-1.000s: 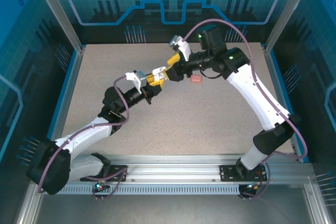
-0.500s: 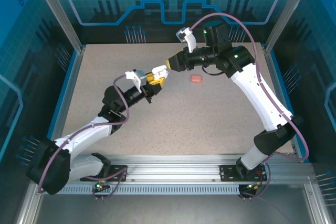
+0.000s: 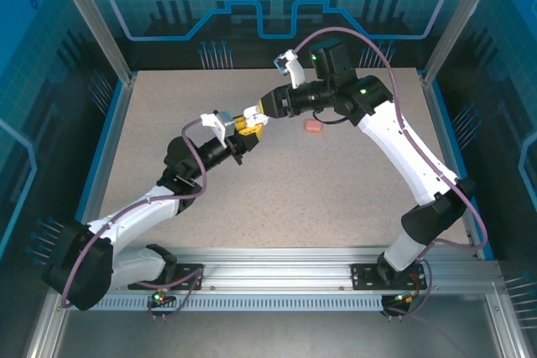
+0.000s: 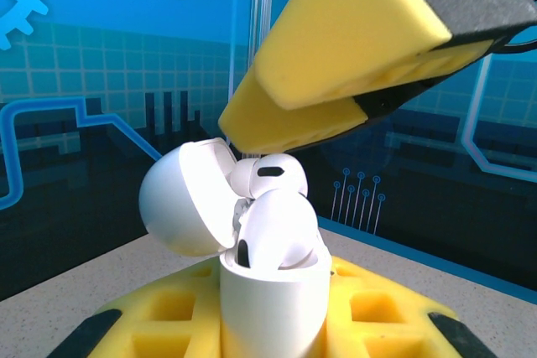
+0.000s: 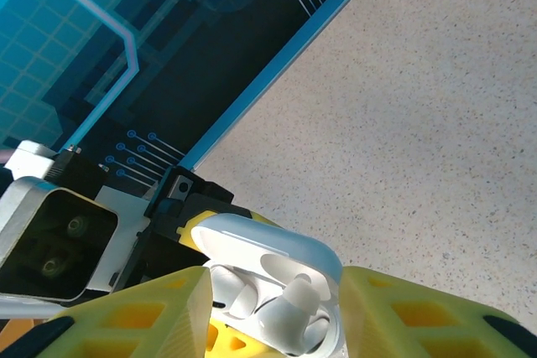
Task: Insert the wireless bluetooth earbuds into the charging case
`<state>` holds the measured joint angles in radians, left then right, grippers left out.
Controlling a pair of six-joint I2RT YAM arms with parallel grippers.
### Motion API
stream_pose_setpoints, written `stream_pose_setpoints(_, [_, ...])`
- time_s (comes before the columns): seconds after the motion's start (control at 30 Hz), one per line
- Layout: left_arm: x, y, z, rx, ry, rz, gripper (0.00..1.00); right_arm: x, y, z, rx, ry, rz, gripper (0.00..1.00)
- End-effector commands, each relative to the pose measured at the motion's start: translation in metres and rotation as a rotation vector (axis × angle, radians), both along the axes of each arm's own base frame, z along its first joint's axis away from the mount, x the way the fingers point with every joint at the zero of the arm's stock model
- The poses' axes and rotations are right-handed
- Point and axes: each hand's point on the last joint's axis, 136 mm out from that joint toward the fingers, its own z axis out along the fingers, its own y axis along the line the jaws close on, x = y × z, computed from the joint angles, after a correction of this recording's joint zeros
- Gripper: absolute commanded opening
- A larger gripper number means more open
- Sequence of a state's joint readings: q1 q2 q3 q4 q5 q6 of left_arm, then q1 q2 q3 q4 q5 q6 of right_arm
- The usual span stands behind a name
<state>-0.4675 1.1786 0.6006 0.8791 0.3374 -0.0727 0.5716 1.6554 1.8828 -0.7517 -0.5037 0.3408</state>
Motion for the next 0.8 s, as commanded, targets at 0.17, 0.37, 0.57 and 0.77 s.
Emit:
stream_pose_setpoints(0.17, [0.001,0.000,0.018,-0.016,-0.050,0.008,0.00,-0.008,0.012,-0.010,-0.004,0.050,0.047,0.44])
stream_pose_setpoints(0.37, [0.002,0.000,0.018,-0.015,-0.051,0.012,0.00,-0.017,0.016,-0.007,0.020,0.064,0.095,0.43])
stream_pose_setpoints(0.57, [0.001,0.000,0.018,-0.014,-0.054,0.013,0.00,-0.025,0.012,-0.007,0.016,0.064,0.099,0.43])
stream_pose_setpoints(0.77, [0.002,0.000,0.019,-0.014,-0.054,0.014,0.00,-0.027,0.009,-0.010,0.005,0.065,0.089,0.43])
